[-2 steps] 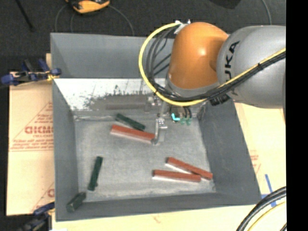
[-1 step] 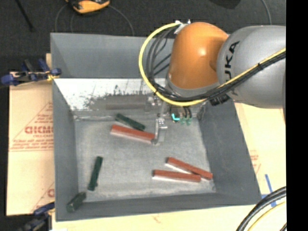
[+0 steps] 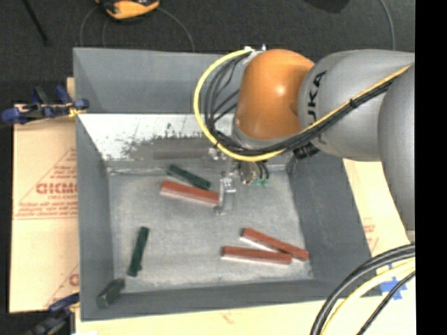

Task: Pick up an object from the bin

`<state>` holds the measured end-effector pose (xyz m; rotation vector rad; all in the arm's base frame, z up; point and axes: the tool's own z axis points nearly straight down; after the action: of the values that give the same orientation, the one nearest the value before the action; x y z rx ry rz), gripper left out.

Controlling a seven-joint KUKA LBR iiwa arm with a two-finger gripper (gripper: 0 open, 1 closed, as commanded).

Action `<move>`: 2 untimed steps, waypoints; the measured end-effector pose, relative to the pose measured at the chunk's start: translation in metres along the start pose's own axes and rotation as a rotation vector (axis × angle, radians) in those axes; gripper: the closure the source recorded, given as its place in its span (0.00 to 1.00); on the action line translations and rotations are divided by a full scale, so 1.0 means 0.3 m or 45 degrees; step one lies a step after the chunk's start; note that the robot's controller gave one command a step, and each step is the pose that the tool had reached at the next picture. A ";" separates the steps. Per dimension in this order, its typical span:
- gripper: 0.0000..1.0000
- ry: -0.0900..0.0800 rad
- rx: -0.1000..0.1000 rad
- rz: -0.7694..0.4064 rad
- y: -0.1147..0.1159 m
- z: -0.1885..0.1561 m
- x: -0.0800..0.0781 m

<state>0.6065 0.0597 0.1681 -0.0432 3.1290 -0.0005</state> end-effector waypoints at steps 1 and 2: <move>0.00 0.005 0.001 -0.028 -0.001 0.207 0.007; 1.00 -0.003 -0.004 -0.040 -0.039 0.310 -0.031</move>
Offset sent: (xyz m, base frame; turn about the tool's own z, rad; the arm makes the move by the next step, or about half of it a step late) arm 0.0063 -0.0114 -0.0981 -0.0344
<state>0.6173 0.0483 0.0752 -0.0924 3.1255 0.0037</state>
